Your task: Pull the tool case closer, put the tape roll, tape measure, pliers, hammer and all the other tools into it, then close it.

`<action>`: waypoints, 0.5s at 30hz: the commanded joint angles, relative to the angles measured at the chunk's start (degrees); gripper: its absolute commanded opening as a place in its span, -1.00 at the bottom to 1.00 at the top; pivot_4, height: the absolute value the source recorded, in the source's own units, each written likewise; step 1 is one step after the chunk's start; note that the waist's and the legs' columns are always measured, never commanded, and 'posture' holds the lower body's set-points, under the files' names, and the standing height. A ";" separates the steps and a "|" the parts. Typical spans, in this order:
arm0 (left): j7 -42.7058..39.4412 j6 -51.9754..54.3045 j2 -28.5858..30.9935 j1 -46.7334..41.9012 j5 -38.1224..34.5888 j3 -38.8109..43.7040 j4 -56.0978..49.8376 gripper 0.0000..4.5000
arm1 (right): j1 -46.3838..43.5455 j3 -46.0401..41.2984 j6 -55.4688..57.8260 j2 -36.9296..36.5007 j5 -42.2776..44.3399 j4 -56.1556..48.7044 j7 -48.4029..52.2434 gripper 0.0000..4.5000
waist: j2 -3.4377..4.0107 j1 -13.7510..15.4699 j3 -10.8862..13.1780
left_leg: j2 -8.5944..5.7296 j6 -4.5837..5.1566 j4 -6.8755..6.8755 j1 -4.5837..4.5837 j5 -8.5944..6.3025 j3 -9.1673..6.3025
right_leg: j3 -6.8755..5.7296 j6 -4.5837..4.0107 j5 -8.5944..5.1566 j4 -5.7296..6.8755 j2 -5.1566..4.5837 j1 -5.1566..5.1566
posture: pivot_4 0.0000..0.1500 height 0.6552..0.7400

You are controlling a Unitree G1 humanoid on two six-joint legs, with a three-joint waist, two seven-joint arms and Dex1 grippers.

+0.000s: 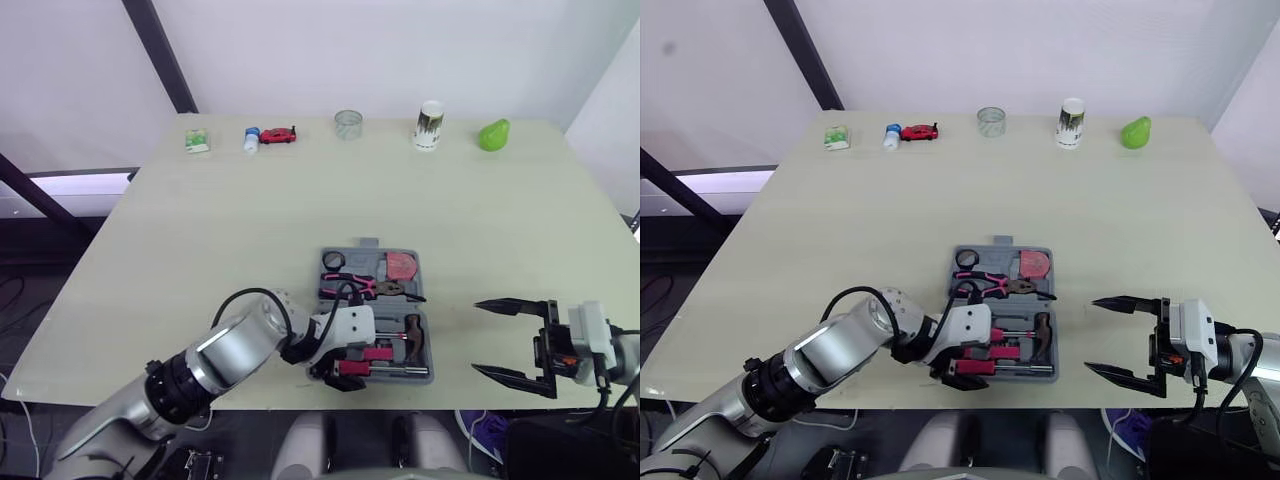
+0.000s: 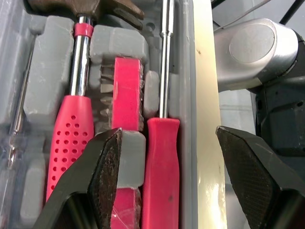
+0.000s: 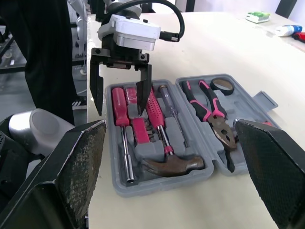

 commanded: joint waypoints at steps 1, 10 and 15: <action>-1.94 -1.23 1.41 0.32 -2.24 2.43 -1.85 0.50 | 0.04 -1.03 -0.43 -0.22 0.61 -1.19 -0.06 1.00 | 0.00 0.00 0.00 | 0.00 0.00 0.00 0.00 0.00 0.00 | 0.00 0.00 0.00 0.00 0.00 0.00 | 1.00 1.00; -5.23 -21.87 1.58 6.54 -6.87 14.40 3.01 0.50 | -0.14 -0.72 -0.37 -0.21 0.68 -1.03 0.04 1.00 | 0.01 0.00 0.00 | 0.01 -0.01 0.00 0.01 0.00 0.01 | 0.00 -0.01 0.00 0.00 -0.02 0.00 | 1.00 1.00; -7.73 -25.34 1.00 9.72 -10.50 18.57 5.06 0.26 | -0.67 -0.21 -0.47 -0.03 0.50 -0.57 0.18 1.00 | 0.01 0.00 0.00 | 0.02 0.00 0.00 0.01 0.00 0.01 | 0.00 0.00 0.00 0.00 -0.02 0.00 | 1.00 1.00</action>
